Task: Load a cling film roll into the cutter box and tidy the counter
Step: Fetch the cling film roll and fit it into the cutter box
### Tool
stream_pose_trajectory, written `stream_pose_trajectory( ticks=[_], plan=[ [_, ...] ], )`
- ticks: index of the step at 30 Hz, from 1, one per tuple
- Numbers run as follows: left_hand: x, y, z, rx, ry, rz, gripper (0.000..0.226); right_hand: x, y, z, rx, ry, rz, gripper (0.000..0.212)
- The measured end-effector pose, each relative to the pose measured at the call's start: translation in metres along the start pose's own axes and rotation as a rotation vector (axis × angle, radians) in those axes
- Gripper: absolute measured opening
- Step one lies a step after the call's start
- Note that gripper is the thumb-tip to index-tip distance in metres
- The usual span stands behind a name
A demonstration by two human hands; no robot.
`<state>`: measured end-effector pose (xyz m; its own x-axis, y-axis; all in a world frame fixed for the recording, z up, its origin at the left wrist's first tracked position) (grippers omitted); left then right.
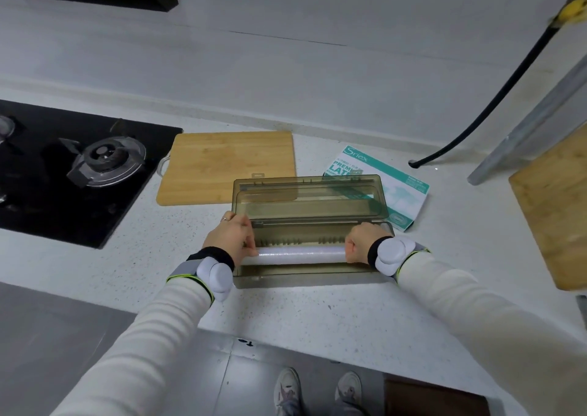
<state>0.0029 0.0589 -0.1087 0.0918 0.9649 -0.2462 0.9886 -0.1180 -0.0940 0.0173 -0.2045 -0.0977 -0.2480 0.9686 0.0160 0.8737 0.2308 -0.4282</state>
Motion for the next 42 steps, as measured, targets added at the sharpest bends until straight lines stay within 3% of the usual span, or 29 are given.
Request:
stream_pose_trajectory(
  ticks=[6, 13, 16, 19, 23, 27, 32, 37, 42],
  plan=[
    [-0.002, 0.001, 0.0, 0.008, 0.02, -0.002, 0.009, -0.014, -0.006, 0.004, -0.072, 0.007, 0.146, 0.03],
    [-0.007, 0.0, -0.003, -0.025, 0.023, 0.01, 0.007, -0.018, -0.012, 0.0, -0.122, 0.053, 0.067, 0.03],
    [-0.007, 0.001, -0.004, -0.04, 0.001, 0.014, 0.007, -0.015, -0.013, 0.001, -0.152, 0.074, 0.066, 0.02],
    [-0.003, 0.002, -0.004, -0.047, -0.027, 0.007, 0.006, -0.015, -0.012, 0.0, -0.16, 0.103, 0.088, 0.032],
    [-0.001, 0.005, -0.005, -0.056, -0.055, -0.013, 0.008, -0.018, -0.011, -0.008, -0.171, 0.204, 0.11, 0.006],
    [0.0, 0.007, -0.004, -0.077, -0.054, -0.03, 0.008, -0.016, -0.009, -0.007, -0.127, 0.281, 0.069, 0.03],
    [0.001, 0.006, -0.004, -0.084, -0.076, -0.049, 0.007, -0.007, -0.005, -0.003, -0.069, 0.185, 0.03, 0.033],
    [0.002, 0.006, -0.004, -0.087, -0.085, -0.062, 0.006, -0.01, -0.004, -0.009, -0.037, 0.139, -0.004, 0.022],
    [0.002, 0.007, -0.006, -0.105, -0.088, -0.062, 0.007, -0.023, -0.006, -0.016, -0.085, -0.128, -0.036, 0.015]
  ],
)
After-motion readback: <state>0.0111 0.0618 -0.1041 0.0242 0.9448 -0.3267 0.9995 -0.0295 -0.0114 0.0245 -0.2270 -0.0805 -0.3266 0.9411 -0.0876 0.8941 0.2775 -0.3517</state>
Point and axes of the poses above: each hand's wrist, its own y-axis towards the middle knuckle, its own z-axis out of the palm, x = y × z, the point moved 4 cm from there along y, towards the middle knuckle, and after that the axes turned 8 degrees about -x, right-handed, at the moved point
